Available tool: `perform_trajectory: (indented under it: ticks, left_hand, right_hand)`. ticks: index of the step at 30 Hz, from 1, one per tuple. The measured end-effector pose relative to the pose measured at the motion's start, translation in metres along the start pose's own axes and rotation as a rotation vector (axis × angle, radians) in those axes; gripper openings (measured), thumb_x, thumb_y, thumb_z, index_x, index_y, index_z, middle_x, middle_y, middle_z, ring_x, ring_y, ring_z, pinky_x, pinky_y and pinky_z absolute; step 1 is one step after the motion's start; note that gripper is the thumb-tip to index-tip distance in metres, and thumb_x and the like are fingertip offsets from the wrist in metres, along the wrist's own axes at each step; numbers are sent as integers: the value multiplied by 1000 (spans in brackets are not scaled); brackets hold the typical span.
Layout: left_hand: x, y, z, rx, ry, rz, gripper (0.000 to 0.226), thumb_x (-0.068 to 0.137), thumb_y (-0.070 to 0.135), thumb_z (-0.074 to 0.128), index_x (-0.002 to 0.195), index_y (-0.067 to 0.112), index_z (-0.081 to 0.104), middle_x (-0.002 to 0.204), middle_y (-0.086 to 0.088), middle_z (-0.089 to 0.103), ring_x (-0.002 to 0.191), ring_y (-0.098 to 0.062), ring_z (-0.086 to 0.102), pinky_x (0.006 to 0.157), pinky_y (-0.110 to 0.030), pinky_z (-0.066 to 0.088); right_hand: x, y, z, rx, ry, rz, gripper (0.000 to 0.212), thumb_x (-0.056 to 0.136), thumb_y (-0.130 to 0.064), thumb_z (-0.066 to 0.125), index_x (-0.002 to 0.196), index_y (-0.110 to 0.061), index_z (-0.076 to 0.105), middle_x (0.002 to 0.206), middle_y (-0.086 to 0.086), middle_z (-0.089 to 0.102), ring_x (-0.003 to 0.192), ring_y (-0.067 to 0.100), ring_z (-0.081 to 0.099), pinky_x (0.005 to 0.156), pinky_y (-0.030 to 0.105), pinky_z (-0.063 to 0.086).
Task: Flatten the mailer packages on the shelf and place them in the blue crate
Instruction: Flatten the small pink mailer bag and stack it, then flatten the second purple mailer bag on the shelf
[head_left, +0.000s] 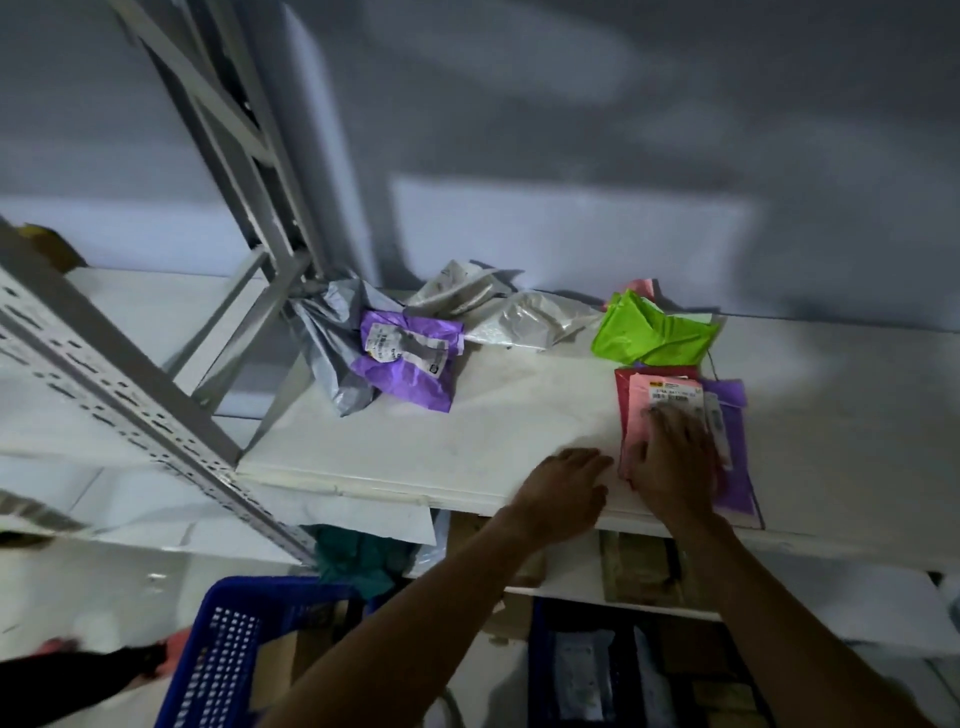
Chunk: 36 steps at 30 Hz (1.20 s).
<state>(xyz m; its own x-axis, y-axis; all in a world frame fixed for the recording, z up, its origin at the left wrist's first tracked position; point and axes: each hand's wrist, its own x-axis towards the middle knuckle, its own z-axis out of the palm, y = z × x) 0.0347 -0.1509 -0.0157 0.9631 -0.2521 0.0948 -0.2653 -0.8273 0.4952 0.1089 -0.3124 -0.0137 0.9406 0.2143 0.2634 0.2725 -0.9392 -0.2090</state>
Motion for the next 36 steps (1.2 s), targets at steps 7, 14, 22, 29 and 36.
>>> perform_trajectory:
  ticks: [7,14,22,29,36]
  left_hand:
    - [-35,-55,-40,-254,250,-414,40,99,26,52,138,17,56,139,-5,60,123,-24,60,106,-30,45]
    - [-59,-124,-107,-420,409,-893,34,103,26,49,131,10,59,133,-10,63,119,-30,60,97,-35,45]
    - [-38,-177,-138,-1134,753,-1105,50,71,26,72,115,3,68,106,-19,72,93,-34,67,92,-47,57]
    - [-23,-190,-119,-1019,661,-1143,27,73,31,70,87,8,76,84,-18,75,80,-36,71,84,-50,60]
    - [-25,-186,-125,-849,666,-1124,21,93,27,64,102,11,75,98,-17,75,93,-36,70,90,-47,58]
  right_hand:
    - [7,-84,24,222,-95,-163,53,78,-29,40,118,-6,67,118,14,66,109,39,59,94,47,50]
    - [29,-165,37,400,-388,-145,42,94,-16,58,136,-12,56,131,9,60,121,29,52,103,41,45]
    - [63,-218,37,596,-544,57,40,95,-22,57,134,-13,55,130,6,65,122,29,59,98,34,44]
    - [65,-224,35,563,-582,46,26,93,-19,52,119,-18,58,113,4,69,109,32,63,88,36,46]
    - [49,-224,26,706,-638,146,21,91,-35,58,100,-20,68,105,7,71,102,30,64,86,35,47]
